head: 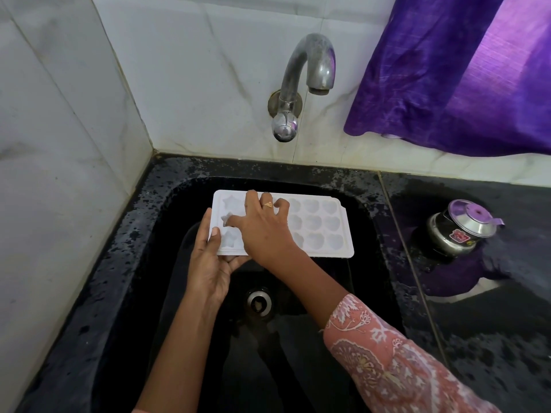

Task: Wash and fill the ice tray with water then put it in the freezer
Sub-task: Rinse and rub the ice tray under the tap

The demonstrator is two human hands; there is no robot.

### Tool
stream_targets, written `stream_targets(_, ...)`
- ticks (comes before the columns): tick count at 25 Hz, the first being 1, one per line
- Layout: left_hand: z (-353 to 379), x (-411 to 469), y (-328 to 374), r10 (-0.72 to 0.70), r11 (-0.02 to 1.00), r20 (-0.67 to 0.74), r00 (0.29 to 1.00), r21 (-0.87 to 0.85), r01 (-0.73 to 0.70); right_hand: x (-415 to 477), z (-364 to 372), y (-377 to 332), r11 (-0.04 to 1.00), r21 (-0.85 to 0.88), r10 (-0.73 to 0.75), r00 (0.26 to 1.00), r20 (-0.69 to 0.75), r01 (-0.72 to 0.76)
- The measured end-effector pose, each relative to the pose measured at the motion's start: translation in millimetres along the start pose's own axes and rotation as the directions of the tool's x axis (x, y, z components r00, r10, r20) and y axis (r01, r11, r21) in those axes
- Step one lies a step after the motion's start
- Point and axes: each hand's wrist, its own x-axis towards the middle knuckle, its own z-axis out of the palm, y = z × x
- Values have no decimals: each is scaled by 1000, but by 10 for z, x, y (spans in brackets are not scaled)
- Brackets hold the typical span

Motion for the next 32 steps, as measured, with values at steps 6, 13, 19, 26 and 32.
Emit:
stream_targets(6,-29,16,99,7,1000,1,1000,11,-7,-292,-125,457,958,182,244,964,-104,-223)
stream_targets(13,-100,22,130,22,999,6,1000,35,-23,-849,20,845,835,236,532,838,-122,-496)
stream_targets(19,-124,12,127,23,999,2,1000,40,-23,-917,17,895,834,218,535,840,-93,-507)
stream_targets(26,-108,22,151,35,999,-1,999,19,-35,-928,35,890,843,237,510,857,-67,-483)
stream_targets(32,-99,26,187,28,999,3,1000,47,-28,-937,54,872,850,171,520,848,-108,-499)
